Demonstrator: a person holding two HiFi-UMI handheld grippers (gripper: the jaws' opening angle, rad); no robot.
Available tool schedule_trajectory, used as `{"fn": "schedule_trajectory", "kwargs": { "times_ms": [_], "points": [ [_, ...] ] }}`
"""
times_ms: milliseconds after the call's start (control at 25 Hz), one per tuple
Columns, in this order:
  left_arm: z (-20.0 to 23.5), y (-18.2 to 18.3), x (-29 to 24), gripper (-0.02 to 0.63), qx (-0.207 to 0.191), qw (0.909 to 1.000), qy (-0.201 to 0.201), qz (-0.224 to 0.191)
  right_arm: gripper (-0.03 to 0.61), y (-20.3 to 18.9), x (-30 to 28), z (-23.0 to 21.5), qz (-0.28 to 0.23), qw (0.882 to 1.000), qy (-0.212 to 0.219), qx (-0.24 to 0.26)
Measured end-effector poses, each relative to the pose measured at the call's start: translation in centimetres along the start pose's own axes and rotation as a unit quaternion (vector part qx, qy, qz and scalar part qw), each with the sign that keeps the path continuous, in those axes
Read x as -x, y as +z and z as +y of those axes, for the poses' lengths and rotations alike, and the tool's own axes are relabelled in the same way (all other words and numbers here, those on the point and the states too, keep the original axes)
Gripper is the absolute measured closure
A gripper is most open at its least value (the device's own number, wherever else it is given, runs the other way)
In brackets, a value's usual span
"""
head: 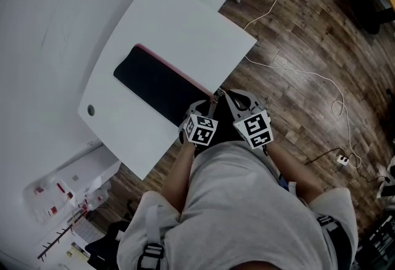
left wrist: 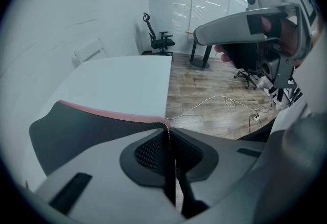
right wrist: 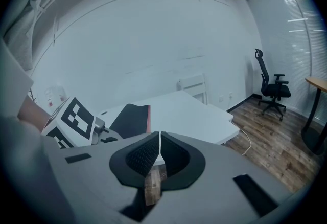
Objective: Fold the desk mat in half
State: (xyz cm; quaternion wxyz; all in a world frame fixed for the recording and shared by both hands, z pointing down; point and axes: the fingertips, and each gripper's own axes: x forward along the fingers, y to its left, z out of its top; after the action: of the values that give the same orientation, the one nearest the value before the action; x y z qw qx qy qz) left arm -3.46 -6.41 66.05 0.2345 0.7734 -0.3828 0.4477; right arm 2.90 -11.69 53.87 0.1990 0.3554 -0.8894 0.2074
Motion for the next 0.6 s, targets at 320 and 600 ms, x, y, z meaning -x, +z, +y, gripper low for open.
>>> {"fn": "schedule_trajectory", "kwargs": {
  "times_ms": [320,600],
  "points": [
    [0.07,0.15,-0.26,0.569,-0.003,1.0,0.001,0.002,0.537,-0.23,0.2,-0.5,0.001,1.0,-0.005,-0.002],
    [-0.01,0.5,-0.51,0.569,-0.007,1.0,0.0,0.002,0.537,-0.39,0.38,-0.86,0.0,1.0,-0.007,-0.005]
  ]
}}
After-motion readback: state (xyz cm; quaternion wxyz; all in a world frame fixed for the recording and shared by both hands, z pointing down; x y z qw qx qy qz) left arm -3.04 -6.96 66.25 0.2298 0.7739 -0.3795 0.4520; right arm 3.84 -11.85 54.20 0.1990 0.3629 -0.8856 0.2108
